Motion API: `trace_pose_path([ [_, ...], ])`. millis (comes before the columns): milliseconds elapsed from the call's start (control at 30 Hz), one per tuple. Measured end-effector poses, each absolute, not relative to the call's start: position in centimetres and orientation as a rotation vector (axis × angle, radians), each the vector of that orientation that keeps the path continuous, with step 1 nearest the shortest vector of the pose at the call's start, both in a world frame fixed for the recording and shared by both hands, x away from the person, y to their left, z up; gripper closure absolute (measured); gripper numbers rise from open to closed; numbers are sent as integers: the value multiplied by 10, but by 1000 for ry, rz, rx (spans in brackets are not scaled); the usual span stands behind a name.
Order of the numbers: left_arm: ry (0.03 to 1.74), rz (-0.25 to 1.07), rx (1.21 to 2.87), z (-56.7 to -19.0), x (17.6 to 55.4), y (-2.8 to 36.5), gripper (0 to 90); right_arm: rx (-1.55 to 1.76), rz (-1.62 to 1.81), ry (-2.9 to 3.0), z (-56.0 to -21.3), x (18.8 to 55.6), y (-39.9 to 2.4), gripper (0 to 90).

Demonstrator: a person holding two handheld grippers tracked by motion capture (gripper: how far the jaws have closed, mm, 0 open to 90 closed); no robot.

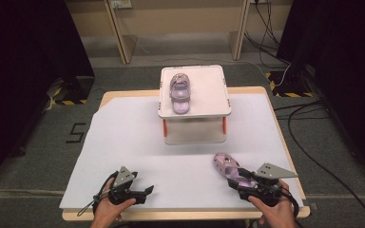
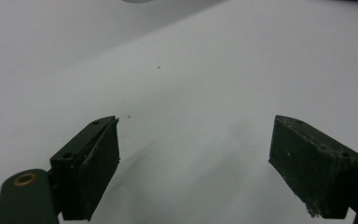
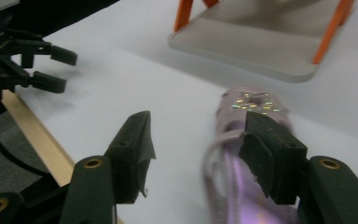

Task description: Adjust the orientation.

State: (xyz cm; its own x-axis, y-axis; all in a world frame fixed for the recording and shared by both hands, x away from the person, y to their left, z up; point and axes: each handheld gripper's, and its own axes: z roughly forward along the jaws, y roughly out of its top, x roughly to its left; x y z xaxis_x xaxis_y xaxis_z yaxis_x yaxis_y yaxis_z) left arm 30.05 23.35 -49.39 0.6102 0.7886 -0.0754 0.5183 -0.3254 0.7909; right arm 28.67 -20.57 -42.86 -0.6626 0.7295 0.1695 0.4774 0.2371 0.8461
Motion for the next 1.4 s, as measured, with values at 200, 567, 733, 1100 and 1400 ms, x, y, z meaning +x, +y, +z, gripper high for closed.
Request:
trace_pose_path([
  [200, 1030, 412, 2008, -494, 301, 233, 157, 1162, 1364, 2187, -432, 294, -224, 439],
  [567, 1031, 409, 2008, -494, 301, 233, 157, 1160, 1282, 2198, -442, 302, -232, 462],
  [733, 1034, 408, 2013, -494, 302, 233, 157, 1166, 1246, 2222, -451, 307, -232, 499],
  [1100, 1037, 408, 2007, -494, 303, 233, 157, 1180, 1299, 2254, -463, 319, -232, 591],
  [1400, 1035, 405, 2008, -494, 304, 232, 157, 1211, 1353, 2269, -469, 327, -234, 679],
])
